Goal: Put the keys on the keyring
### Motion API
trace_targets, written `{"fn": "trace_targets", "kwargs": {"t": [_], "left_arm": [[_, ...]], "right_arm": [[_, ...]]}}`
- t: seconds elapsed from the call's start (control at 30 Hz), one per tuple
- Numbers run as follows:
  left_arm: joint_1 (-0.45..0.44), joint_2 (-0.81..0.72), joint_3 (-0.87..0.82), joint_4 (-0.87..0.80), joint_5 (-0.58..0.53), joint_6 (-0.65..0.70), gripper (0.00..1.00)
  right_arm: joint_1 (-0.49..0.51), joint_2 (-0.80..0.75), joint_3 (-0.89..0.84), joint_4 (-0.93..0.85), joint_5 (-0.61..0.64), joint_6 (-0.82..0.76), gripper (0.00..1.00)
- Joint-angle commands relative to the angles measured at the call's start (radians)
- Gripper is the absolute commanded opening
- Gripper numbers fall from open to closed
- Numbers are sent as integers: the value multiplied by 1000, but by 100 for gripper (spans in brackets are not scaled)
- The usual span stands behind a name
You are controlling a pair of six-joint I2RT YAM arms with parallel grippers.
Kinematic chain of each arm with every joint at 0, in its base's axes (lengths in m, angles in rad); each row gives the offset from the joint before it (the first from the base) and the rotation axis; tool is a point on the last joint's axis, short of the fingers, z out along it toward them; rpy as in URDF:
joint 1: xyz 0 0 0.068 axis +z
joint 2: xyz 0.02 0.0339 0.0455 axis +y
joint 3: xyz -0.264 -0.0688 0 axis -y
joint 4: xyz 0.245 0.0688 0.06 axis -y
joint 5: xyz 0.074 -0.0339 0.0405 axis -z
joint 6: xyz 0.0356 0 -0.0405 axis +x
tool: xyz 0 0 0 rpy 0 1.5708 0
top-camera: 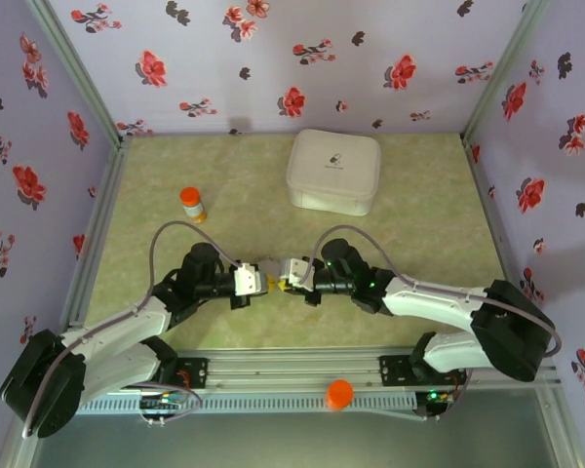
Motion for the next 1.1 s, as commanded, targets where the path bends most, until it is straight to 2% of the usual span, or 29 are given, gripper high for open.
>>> {"fn": "trace_targets", "kwargs": {"t": [0.0, 0.13, 0.33, 0.77, 1.07], "left_arm": [[-16, -11, 12, 91, 22, -54, 22], [-15, -51, 44, -69, -32, -39, 29], [-15, -108, 58, -205, -83, -7, 28], [-15, 28, 120, -174, -20, 33, 24], [-15, 63, 139, -164, 6, 34, 15]], "right_arm": [[-3, 12, 25, -22, -46, -16, 0], [-9, -9, 27, -48, -41, -30, 0], [-13, -9, 45, -78, -38, -44, 0], [-13, -8, 71, -95, -44, -37, 0], [-11, -2, 75, -78, -56, -30, 0]]}}
